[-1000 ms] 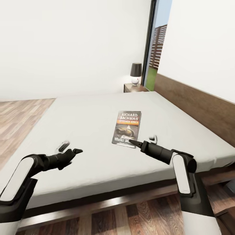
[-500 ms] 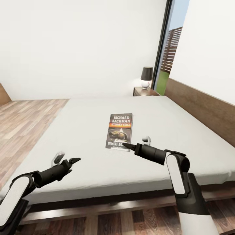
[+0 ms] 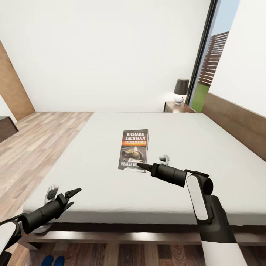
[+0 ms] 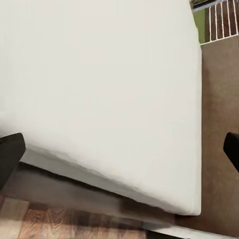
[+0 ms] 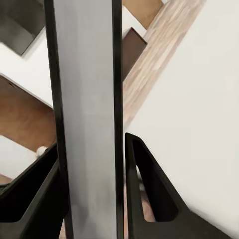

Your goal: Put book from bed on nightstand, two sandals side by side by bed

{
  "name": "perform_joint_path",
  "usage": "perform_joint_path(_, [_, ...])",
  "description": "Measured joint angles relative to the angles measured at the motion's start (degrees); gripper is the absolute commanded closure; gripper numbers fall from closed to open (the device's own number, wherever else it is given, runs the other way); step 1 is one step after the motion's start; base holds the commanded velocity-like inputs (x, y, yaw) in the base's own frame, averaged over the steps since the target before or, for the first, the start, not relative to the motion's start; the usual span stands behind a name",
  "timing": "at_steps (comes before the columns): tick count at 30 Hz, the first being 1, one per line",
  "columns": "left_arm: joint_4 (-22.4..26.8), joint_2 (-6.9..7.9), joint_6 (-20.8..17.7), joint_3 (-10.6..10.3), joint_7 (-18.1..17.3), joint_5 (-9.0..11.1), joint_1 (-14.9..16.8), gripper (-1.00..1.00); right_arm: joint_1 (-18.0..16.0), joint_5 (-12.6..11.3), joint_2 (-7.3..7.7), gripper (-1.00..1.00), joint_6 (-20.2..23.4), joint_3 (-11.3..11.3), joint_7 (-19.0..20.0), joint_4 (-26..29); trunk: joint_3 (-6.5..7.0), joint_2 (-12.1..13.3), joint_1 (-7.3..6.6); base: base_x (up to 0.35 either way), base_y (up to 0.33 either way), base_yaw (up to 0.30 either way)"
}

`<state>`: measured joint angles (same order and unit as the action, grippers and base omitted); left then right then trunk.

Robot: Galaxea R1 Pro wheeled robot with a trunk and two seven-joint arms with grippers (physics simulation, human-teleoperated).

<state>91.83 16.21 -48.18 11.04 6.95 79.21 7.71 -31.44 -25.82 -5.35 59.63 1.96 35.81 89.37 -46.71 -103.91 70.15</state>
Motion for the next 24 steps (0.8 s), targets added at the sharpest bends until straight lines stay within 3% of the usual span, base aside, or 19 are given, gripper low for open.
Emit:
perform_joint_path(3, [-0.4, -0.26, 0.8, 0.3, -0.8, -3.5, -1.8, -1.00, 0.0, 0.1, 0.02, 1.00, 0.0, -0.1, 0.0, 0.0, 0.12, 0.0, 0.00, 0.000, 0.000, 0.258])
perform_joint_path(4, [-0.4, -0.26, 0.8, 0.3, -0.8, -3.5, -1.9, -1.00, 0.0, 0.1, 0.02, 1.00, 0.0, -0.1, 0.0, 0.0, 0.16, 0.0, 0.00, 0.000, 0.000, 0.264])
perform_joint_path(5, [-0.7, -0.57, 4.8, 0.5, -1.5, -8.6, -4.6, -1.00, 0.0, 0.1, 0.04, 1.00, 0.0, -0.4, 0.0, 0.0, 0.18, 0.0, 0.00, 0.000, 0.000, 0.264])
perform_joint_path(7, [-0.8, -0.82, 7.8, 0.4, -1.7, -10.1, -6.6, -1.00, 0.0, 0.1, 0.03, 1.00, 0.1, -0.8, 0.1, 0.0, 0.25, 0.0, 0.00, 0.000, 0.000, 0.265])
perform_joint_path(8, [-0.8, -0.82, 7.9, 0.4, -1.7, -10.1, -6.6, -1.00, 0.0, 0.1, 0.03, 1.00, 0.0, -0.8, 0.1, 0.0, 0.29, 0.0, 0.00, 0.000, 0.000, 0.267])
perform_joint_path(10, [-0.9, -1.62, 13.4, 0.3, -1.9, -11.5, -9.6, -1.00, 0.1, 0.1, 0.03, 1.00, 0.1, -1.6, 0.2, 0.0, 0.33, 0.0, 0.00, 0.000, 0.000, 0.267])
perform_joint_path(14, [-0.9, -2.69, 20.2, 0.0, -2.2, -12.4, -12.9, -1.00, 0.2, 0.2, 0.03, 1.00, 0.0, -2.3, 0.1, 0.0, 0.45, 0.0, 0.00, 0.000, 0.000, 0.269])
perform_joint_path(24, [-1.2, -3.23, 23.4, -0.2, -2.1, -12.9, -14.6, -1.00, 0.3, 0.2, 0.03, 1.00, 0.0, -2.7, 0.1, 0.0, 0.73, 0.0, 0.00, 0.000, 0.006, 0.270])
